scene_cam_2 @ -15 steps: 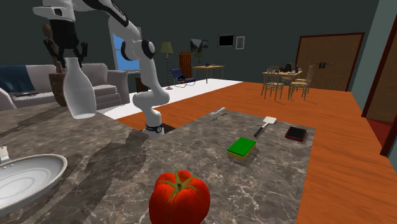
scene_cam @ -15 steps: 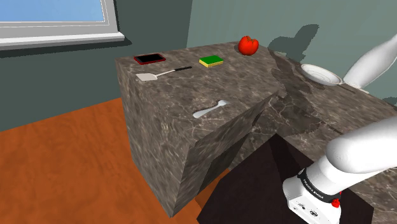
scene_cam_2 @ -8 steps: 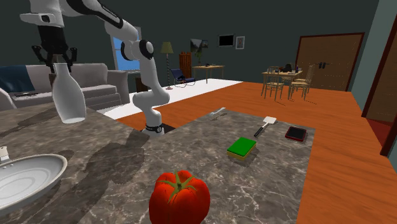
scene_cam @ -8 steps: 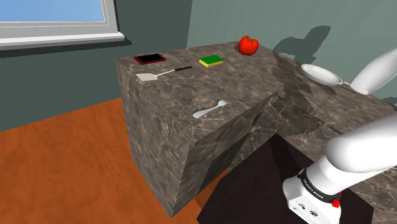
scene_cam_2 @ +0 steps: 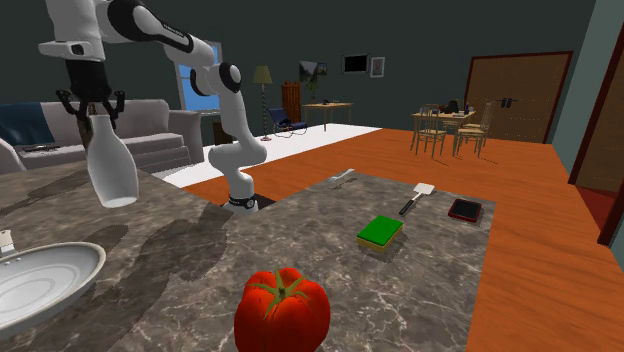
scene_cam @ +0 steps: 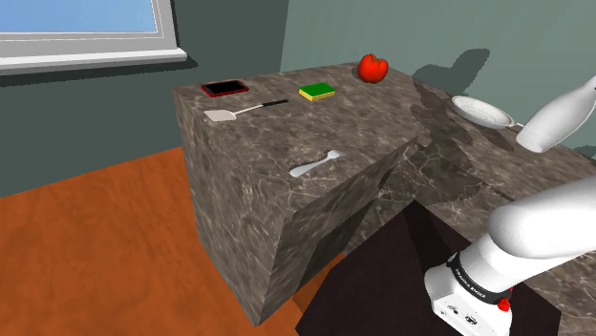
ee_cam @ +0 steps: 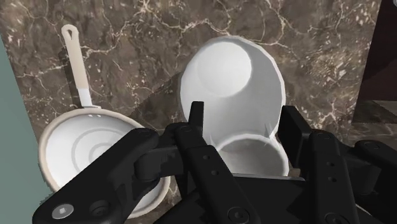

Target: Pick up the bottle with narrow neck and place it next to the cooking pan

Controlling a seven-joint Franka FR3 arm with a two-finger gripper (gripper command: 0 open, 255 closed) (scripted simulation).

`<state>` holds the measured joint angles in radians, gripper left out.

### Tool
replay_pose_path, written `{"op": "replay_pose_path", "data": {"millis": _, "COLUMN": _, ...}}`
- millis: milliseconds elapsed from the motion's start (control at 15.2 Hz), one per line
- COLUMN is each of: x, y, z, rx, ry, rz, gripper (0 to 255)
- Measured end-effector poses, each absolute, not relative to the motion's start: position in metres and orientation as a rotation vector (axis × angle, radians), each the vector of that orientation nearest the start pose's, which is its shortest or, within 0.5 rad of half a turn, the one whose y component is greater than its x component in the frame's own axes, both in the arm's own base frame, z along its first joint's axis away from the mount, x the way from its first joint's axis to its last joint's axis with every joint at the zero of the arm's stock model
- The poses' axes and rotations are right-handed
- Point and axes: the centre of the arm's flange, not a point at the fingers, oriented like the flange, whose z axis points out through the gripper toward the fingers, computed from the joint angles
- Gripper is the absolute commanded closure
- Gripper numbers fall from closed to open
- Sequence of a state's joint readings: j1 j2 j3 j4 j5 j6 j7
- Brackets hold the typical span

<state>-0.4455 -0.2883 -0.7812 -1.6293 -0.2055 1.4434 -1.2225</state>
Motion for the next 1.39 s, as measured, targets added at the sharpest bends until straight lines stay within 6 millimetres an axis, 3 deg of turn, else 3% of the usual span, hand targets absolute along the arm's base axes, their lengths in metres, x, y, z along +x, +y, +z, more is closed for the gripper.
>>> {"op": "replay_pose_path", "data": {"millis": 462, "x": 0.08, "y": -0.476, "z": 0.648, "rx": -3.16, "ry": 0.022, "rz": -0.007, "gripper": 255}}
{"op": "replay_pose_path", "data": {"millis": 858, "x": 0.08, "y": -0.476, "z": 0.645, "rx": -3.16, "ry": 0.021, "rz": -0.008, "gripper": 255}}
{"op": "replay_pose_path", "data": {"millis": 924, "x": 0.08, "y": -0.476, "z": 0.645, "rx": -3.16, "ry": 0.021, "rz": -0.008, "gripper": 0}}
{"op": "replay_pose_path", "data": {"millis": 1386, "x": 0.08, "y": -0.477, "z": 0.651, "rx": -3.161, "ry": 0.021, "rz": -0.008, "gripper": 0}}
